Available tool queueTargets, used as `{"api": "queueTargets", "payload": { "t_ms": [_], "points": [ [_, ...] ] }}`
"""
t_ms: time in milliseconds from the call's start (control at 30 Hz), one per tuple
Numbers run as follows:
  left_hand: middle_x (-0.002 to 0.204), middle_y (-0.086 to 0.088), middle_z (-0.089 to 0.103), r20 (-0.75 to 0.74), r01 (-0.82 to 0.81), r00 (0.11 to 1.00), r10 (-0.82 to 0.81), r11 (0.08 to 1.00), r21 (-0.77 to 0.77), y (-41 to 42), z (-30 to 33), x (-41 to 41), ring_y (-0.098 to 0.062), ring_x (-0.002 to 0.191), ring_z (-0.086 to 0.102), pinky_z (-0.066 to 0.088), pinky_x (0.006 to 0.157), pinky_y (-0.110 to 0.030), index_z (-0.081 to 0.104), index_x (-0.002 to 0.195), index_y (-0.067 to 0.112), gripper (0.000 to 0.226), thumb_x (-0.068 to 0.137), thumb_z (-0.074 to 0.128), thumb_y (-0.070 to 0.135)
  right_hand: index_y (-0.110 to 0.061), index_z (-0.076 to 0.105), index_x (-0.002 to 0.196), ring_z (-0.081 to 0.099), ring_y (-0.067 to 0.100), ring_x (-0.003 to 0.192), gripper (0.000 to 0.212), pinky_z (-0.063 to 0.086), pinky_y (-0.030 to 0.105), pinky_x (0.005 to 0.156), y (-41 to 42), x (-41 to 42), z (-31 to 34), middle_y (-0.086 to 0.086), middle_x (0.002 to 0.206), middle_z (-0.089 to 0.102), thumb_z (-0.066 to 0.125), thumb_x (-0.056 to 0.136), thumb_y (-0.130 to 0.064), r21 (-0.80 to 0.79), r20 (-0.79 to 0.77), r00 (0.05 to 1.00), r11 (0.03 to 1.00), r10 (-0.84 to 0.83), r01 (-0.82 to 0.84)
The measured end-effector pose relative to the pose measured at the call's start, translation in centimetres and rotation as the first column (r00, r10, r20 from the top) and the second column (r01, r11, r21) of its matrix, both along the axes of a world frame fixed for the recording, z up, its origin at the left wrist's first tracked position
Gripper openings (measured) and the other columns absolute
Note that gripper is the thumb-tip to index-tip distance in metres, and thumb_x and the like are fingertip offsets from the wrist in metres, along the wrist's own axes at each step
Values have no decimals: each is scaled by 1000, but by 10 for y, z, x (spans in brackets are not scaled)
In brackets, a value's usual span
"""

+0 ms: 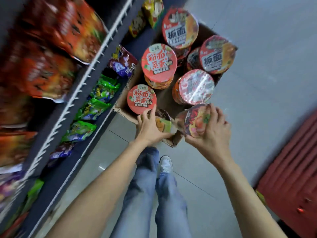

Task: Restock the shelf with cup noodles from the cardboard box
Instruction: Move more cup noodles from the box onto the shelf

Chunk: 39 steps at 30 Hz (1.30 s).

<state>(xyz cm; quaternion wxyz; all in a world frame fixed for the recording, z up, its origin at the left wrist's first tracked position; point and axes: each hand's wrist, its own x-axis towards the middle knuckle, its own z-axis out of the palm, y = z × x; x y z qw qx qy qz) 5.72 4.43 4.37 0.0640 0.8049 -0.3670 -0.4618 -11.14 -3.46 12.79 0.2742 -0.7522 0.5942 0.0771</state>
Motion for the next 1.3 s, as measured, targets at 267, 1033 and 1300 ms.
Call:
{"api": "queueTargets", "payload": {
  "t_ms": [267, 1033, 1300],
  "points": [
    [147, -4, 27, 13, -70, 997, 75, 972, -226, 24, 261, 35, -27, 135, 23, 25, 108, -39, 23, 146, 29, 108, 48, 50, 64, -17, 44, 136, 44, 43, 110, 99, 34, 47, 93, 13, -18, 214, 18, 140, 40, 50, 51, -67, -204, 228, 962, 973, 151, -104],
    [133, 18, 48, 518, 336, 344, 783, 412, -847, 315, 758, 34, -11, 131, 38, 38, 106, -44, 58, 123, 31, 60, 66, 66, 50, -46, 49, 128, 64, 14, 106, 96, 54, 21, 65, 132, 161, 645, -8, 129, 57, 87, 40, -58, -249, 961, -265, 683, 84, -687],
    [120, -7, 60, 548, 616, -222, 807, 552, -563, 430, 866, 81, -26, 118, 51, 39, 103, -46, 66, 112, 10, 48, 76, 69, 42, -39, 58, 111, 63, 11, 105, 71, 54, 33, 76, 254, 235, 748, -10, 122, 60, 79, 49, -65, -378, 847, -530, 654, -42, -656]
  ]
}}
